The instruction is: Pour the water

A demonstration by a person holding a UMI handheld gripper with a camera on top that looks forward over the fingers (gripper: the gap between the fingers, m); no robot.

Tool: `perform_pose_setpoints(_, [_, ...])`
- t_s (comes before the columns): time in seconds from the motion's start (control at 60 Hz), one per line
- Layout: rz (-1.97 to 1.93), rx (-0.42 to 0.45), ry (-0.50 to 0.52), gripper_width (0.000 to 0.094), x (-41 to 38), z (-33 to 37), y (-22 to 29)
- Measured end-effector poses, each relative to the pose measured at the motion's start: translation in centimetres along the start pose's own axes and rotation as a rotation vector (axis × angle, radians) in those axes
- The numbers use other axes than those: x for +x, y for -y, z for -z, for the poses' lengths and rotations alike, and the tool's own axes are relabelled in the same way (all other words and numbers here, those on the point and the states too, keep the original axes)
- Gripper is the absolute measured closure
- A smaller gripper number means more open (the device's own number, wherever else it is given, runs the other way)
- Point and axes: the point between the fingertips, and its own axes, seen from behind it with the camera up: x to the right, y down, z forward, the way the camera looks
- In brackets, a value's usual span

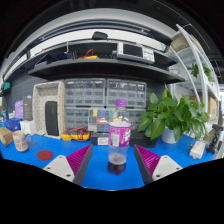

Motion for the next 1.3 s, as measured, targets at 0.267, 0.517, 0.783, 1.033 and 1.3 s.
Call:
perform_pose_setpoints(0.267, [-0.011, -0.012, 0.036, 0.0114, 1.2, -7.1, 0.1])
perform_pose_setpoints(0.517, [-0.006, 0.006, 0.034, 0.0426, 1.3, -9.3, 1.1])
perform_pose_setpoints(0.783, [0.021, 0.02, 0.068, 0.0581, 0.7, -9.6, 1.1])
perform_pose_setpoints(1.033, [0.103, -0.001, 0.084, 0.058, -0.6, -9.6, 1.5])
perform_pose_setpoints(1.3, [0.646, 0.073, 0.18, 0.0583, -12.5, -9.5, 4.0])
